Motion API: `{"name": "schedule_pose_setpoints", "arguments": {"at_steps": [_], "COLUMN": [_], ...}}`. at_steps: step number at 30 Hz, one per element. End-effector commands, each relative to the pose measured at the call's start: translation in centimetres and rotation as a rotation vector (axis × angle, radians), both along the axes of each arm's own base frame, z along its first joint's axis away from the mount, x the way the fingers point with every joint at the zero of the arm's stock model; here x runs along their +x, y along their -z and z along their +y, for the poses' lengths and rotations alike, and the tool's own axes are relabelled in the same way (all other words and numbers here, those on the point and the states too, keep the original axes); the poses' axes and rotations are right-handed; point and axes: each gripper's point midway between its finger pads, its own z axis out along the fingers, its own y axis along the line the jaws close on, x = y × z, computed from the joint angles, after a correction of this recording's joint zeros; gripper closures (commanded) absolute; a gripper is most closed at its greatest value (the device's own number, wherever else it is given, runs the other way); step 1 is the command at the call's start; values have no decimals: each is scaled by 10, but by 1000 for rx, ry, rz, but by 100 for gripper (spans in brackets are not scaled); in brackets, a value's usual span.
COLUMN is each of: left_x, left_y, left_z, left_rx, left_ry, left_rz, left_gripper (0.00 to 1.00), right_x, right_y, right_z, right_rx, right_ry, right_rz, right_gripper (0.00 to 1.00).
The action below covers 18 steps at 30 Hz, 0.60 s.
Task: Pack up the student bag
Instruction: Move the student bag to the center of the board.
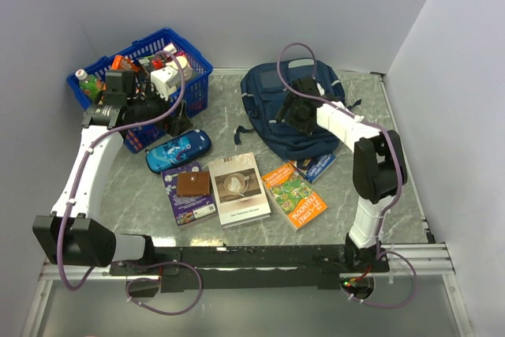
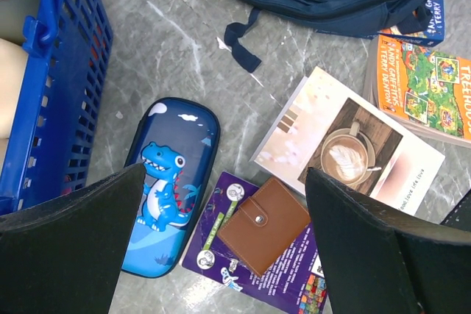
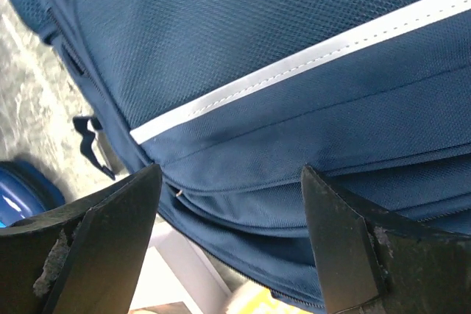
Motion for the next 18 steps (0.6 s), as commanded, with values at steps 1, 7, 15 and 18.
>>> {"name": "schedule_pose_setpoints", "arguments": {"at_steps": [1, 7, 15, 18], "left_x": [-4, -10, -12, -12], "left_y": [-11, -10, -5, -5], "left_z": [1, 3, 2, 2], "left_rx": [9, 24, 23, 23], "left_ry": [5, 18, 26, 23], "left_rz": [-49, -52, -45, -50], "left_gripper": [3, 4, 4, 4], "right_x": [11, -18, -39, -31], "right_y": [5, 11, 3, 2], "right_z": [0, -10, -23, -25], "right_rx": [55, 57, 73, 64], "right_ry": [106, 168, 213, 228], "right_rz": [15, 64, 23, 2], "right_gripper": [18, 17, 15, 14]}}
